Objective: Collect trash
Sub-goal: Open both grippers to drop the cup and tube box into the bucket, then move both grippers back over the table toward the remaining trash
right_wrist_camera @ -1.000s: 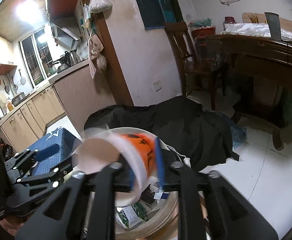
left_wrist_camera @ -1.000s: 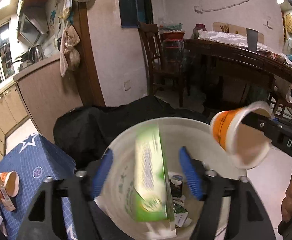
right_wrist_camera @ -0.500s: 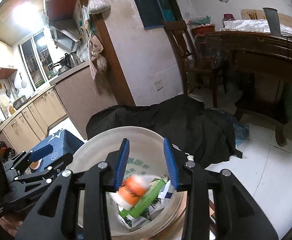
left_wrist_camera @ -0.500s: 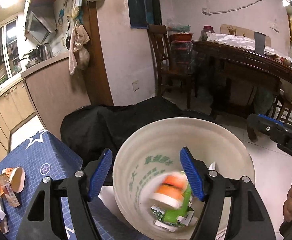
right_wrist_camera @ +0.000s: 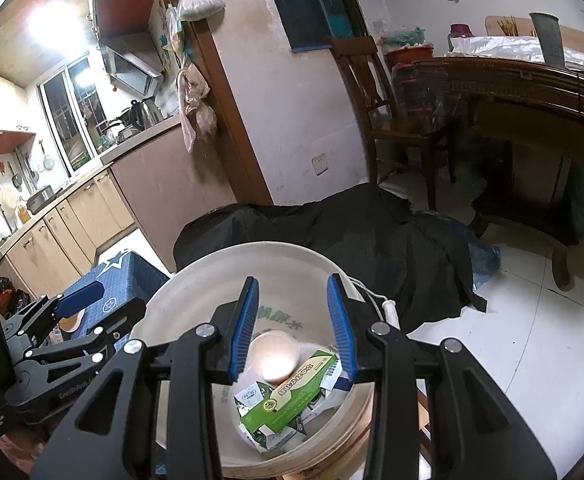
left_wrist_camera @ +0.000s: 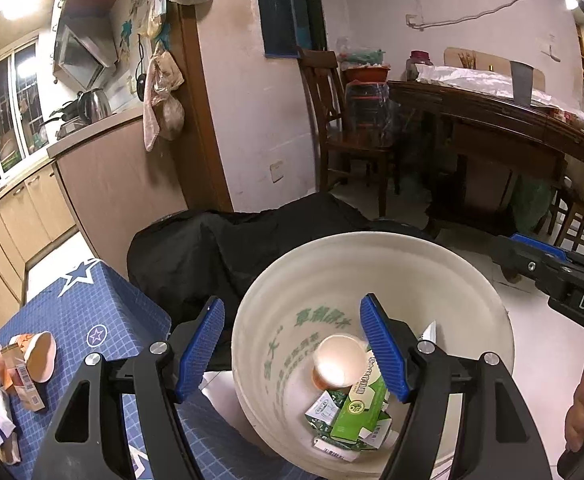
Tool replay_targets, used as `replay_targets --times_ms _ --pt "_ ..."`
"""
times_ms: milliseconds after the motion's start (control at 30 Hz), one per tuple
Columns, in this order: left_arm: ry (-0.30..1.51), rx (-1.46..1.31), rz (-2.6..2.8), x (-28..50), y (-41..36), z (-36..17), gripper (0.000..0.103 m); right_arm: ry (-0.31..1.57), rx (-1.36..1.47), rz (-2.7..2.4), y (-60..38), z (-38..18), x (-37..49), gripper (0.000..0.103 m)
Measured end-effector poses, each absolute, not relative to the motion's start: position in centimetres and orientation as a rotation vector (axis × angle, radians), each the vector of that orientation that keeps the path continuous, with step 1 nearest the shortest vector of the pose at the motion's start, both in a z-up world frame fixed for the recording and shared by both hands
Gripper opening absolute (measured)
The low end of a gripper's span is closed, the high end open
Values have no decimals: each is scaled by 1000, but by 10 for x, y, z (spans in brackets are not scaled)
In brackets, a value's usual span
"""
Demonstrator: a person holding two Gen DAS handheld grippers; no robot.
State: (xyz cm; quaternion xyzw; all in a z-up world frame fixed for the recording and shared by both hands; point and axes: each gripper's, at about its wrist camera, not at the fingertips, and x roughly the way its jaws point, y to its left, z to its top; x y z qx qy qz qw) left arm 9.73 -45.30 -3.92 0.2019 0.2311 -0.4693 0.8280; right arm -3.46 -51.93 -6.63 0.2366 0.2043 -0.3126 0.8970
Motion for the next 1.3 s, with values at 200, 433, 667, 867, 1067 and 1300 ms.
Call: replay_targets --times_ms 200,433,667,867,1067,1300 --pt "497 427 -984 99 -449 -42 72 420 494 -635 -513 -68 -30 39" --pt "485 426 -969 99 -442 -41 72 429 471 -623 -502 -67 -22 39" --pt "487 393 -926 109 -418 -36 72 440 445 -635 -494 -65 -15 40" --pt "486 366 -859 124 -389 -32 72 445 417 -621 -480 -63 -1 50" --pt "471 343 -787 135 -354 -28 72 436 381 -599 -458 -58 17 80" --pt "437 308 -697 150 -305 -22 83 432 351 -567 -437 -52 42 97"
